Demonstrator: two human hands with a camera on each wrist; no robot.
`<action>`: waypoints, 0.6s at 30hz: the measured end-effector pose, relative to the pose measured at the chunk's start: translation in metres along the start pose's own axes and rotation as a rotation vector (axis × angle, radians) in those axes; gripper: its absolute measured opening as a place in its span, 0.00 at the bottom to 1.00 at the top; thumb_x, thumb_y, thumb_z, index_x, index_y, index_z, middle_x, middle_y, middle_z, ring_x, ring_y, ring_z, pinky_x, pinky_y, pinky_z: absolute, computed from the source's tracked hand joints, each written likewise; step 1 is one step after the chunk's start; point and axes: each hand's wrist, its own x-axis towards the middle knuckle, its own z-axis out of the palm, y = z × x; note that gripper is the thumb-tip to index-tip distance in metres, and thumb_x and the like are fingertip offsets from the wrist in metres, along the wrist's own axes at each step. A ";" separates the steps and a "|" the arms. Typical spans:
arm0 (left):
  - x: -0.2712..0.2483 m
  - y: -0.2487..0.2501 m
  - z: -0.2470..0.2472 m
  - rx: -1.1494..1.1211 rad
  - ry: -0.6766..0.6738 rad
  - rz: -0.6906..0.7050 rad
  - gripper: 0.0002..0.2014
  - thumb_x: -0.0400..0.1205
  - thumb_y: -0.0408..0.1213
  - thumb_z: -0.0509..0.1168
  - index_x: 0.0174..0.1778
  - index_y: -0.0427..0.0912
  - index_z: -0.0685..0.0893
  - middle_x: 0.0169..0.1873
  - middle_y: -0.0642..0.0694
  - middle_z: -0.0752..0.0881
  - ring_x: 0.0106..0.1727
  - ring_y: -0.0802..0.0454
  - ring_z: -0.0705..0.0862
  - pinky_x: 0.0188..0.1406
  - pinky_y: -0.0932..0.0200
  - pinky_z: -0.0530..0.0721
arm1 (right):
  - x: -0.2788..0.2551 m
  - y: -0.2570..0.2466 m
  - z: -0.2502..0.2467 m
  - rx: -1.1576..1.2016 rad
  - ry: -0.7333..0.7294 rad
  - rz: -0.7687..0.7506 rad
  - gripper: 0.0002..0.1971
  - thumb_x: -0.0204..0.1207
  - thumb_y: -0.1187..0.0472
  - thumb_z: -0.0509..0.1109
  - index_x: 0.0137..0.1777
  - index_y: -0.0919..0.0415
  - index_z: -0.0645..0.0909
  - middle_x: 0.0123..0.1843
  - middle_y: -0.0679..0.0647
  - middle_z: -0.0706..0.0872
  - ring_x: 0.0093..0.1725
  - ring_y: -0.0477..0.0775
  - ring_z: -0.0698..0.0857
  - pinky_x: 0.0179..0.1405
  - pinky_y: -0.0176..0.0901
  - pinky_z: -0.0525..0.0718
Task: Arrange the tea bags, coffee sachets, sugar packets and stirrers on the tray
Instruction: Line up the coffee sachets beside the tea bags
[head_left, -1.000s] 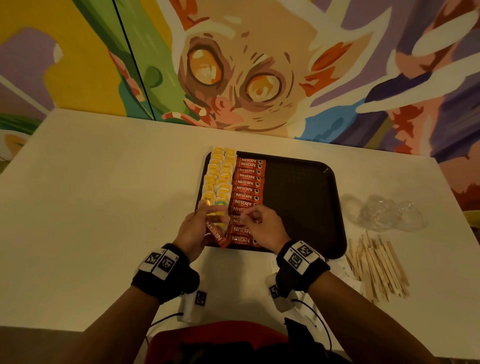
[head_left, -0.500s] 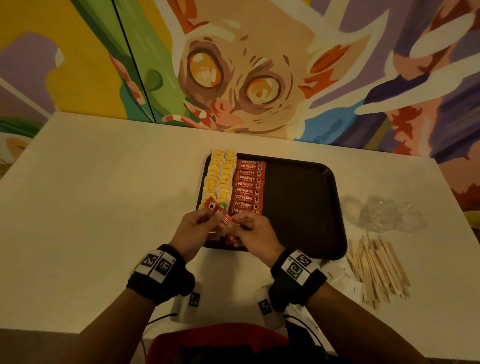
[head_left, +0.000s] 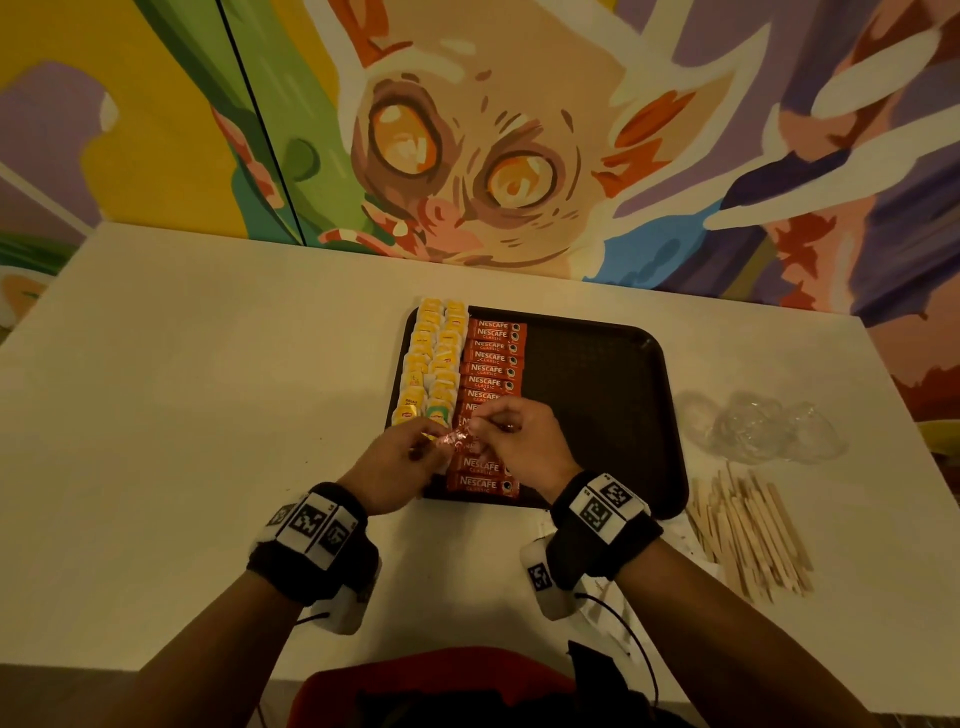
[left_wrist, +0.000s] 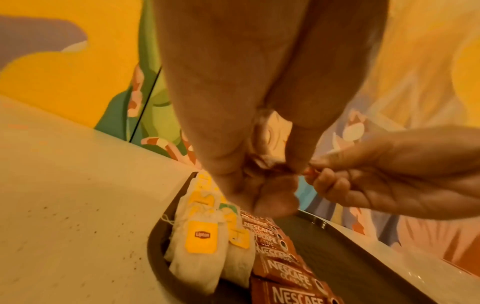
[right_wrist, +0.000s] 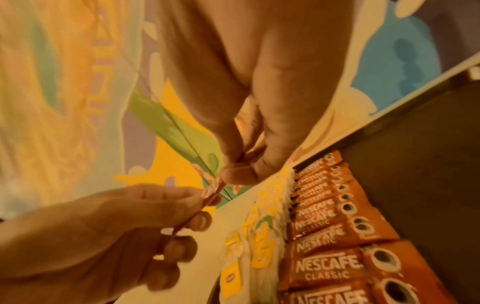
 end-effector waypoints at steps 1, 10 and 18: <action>0.002 -0.001 -0.002 -0.044 0.066 -0.012 0.08 0.85 0.39 0.64 0.57 0.41 0.81 0.42 0.48 0.84 0.35 0.55 0.83 0.27 0.66 0.82 | 0.001 0.001 -0.002 0.036 0.018 0.032 0.04 0.78 0.70 0.73 0.50 0.63 0.85 0.41 0.55 0.89 0.32 0.47 0.88 0.34 0.37 0.87; 0.020 -0.002 0.005 -0.220 0.246 -0.054 0.05 0.82 0.34 0.68 0.50 0.38 0.87 0.39 0.42 0.90 0.37 0.45 0.88 0.42 0.51 0.90 | 0.016 0.009 -0.017 0.059 0.093 0.156 0.05 0.79 0.71 0.71 0.49 0.61 0.85 0.42 0.57 0.88 0.33 0.48 0.86 0.34 0.37 0.85; 0.029 -0.010 -0.008 -0.187 0.249 -0.124 0.07 0.82 0.33 0.68 0.39 0.48 0.87 0.38 0.47 0.88 0.34 0.49 0.87 0.36 0.55 0.88 | 0.033 0.037 -0.030 -0.087 0.230 0.277 0.07 0.79 0.64 0.72 0.46 0.50 0.85 0.54 0.52 0.88 0.49 0.46 0.86 0.44 0.43 0.88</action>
